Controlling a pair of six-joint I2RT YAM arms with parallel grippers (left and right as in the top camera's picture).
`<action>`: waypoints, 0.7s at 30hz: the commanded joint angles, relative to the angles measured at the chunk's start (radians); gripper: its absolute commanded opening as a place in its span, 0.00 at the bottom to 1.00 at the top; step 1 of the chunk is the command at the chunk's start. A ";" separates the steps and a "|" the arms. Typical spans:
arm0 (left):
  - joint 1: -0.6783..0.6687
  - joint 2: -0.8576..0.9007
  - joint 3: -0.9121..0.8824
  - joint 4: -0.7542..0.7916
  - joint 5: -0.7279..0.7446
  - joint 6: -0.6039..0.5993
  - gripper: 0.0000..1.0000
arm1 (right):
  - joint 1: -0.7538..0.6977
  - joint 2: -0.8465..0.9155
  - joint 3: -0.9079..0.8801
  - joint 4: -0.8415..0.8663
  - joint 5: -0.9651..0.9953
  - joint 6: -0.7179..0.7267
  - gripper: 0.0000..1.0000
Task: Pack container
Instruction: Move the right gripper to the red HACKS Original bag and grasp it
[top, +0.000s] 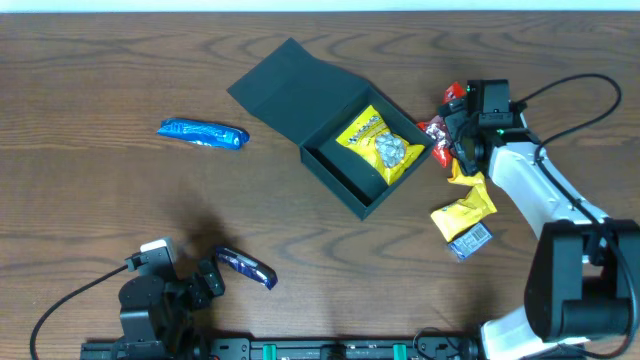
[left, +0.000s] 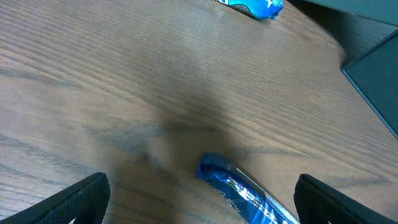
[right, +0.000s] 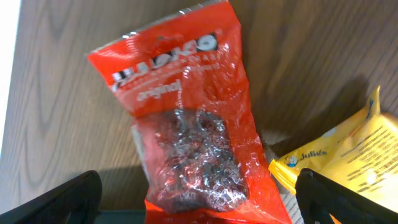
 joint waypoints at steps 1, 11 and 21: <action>0.003 -0.002 -0.015 -0.062 -0.003 0.008 0.95 | -0.006 0.027 0.014 0.031 -0.008 0.090 0.99; 0.003 -0.002 -0.015 -0.062 -0.003 0.008 0.95 | 0.005 0.182 0.216 -0.052 -0.007 -0.008 0.99; 0.003 -0.002 -0.015 -0.062 -0.003 0.008 0.96 | 0.000 0.198 0.260 -0.231 0.008 0.003 0.99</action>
